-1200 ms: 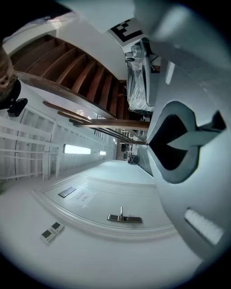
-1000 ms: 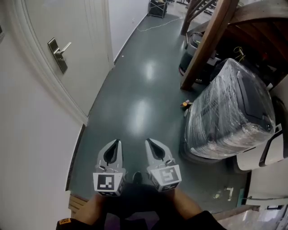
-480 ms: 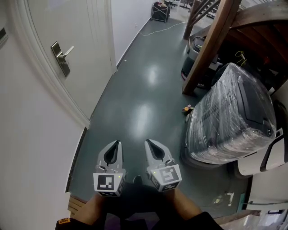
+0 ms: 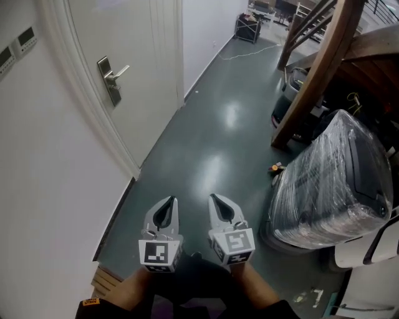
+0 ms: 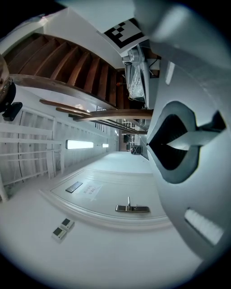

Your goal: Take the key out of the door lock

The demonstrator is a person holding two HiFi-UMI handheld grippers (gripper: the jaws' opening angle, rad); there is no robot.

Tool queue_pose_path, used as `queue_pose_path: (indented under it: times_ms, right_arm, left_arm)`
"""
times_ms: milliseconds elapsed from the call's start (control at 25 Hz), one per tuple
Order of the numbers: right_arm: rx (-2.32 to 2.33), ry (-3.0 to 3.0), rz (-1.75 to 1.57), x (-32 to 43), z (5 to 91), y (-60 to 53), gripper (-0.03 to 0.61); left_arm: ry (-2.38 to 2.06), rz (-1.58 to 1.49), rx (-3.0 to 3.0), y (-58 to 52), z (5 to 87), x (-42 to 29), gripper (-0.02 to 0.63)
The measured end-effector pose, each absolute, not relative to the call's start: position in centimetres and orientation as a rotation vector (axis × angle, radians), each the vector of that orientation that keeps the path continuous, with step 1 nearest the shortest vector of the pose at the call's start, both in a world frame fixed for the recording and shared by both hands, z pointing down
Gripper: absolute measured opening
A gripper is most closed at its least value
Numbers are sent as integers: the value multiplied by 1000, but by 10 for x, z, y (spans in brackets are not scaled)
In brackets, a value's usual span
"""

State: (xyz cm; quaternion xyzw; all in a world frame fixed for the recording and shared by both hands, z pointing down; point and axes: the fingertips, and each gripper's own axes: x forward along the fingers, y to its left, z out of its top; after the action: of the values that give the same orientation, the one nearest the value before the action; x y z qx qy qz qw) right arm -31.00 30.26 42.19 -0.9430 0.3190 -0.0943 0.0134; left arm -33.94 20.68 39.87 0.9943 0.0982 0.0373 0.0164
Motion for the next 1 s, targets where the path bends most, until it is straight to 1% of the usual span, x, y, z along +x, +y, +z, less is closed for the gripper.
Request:
queue_pose_path:
  times_ms: [200,400,640,800,1000]
  right_arm:
    - [-2915,1026,-304,-278,425,288,-8]
    - [-2919,1065,-312,-227,427,265,-8]
    - [-2938,1106,-371,-133,428,224,-8]
    - [-2939,1120,-404,-64,425,184,-8]
    - [-2929,1188,-388,13,419,128,-8]
  left_arm:
    - [279,103,3096,190,400,-310,18]
    - [257,98,3071,168,406,-253,18]
    - [233,103,3060,133,411,-155,18]
    - [197,118,3067,90,412,-88,18]
    - [113,106,3074,29,403,-21,18]
